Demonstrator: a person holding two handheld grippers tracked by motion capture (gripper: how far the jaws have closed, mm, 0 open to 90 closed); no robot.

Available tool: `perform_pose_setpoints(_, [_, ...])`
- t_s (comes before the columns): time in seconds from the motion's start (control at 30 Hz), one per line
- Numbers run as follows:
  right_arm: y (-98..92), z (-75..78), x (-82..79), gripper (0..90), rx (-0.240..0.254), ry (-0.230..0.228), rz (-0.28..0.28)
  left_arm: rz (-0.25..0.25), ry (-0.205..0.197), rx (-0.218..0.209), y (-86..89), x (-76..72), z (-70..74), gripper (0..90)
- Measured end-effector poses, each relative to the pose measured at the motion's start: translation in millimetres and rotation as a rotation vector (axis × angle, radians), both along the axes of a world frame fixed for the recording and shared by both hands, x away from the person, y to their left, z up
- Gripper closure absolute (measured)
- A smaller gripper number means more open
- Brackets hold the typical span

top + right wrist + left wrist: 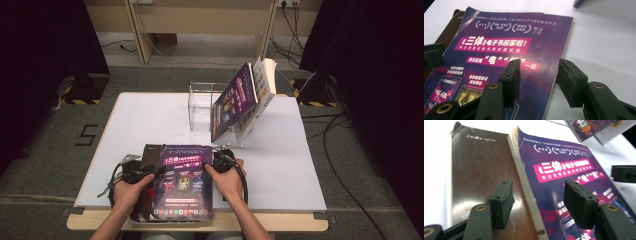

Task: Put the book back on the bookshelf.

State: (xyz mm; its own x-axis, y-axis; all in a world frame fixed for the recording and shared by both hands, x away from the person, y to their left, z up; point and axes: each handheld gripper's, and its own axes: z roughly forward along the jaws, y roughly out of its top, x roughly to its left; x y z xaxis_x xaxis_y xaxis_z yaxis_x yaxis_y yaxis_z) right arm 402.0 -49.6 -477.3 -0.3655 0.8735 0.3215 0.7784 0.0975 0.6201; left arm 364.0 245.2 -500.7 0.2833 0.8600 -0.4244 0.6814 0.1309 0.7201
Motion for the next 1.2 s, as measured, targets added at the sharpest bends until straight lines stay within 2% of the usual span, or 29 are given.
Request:
perform_pose_setpoints(0.4, [0.8,-5.0,2.5,51.5,0.001,0.038,0.006,-0.023,0.004,-0.025,-5.2,0.5,-0.9,42.8])
perform_pose_setpoints(0.67, [1.9,-5.9,2.8,49.8,-0.007,0.037,0.013,-0.023,0.005,-0.028,-6.7,0.5,-0.9,42.7])
perform_pose_setpoints(0.77, [3.1,-6.3,1.6,48.7,-0.006,0.034,0.008,-0.015,0.01,-0.039,-6.8,0.6,-1.0,42.7])
perform_pose_setpoints(0.83, [5.3,-7.4,-0.6,47.9,-0.025,0.014,0.004,0.001,0.026,-0.052,-6.7,1.0,-0.2,43.2])
perform_pose_setpoints(0.93, [6.4,-8.2,-2.2,47.3,-0.027,0.003,0.0,0.023,0.032,-0.047,-7.6,0.6,0.2,47.0])
perform_pose_setpoints(1.07, [5.2,-7.6,-0.4,46.8,-0.014,0.018,-0.003,0.04,0.049,-0.083,-5.2,0.7,-0.3,49.3])
perform_pose_setpoints(1.2, [3.1,-6.9,2.7,47.7,0.016,0.042,-0.016,0.043,0.051,-0.076,-6.0,0.1,0.1,49.2])
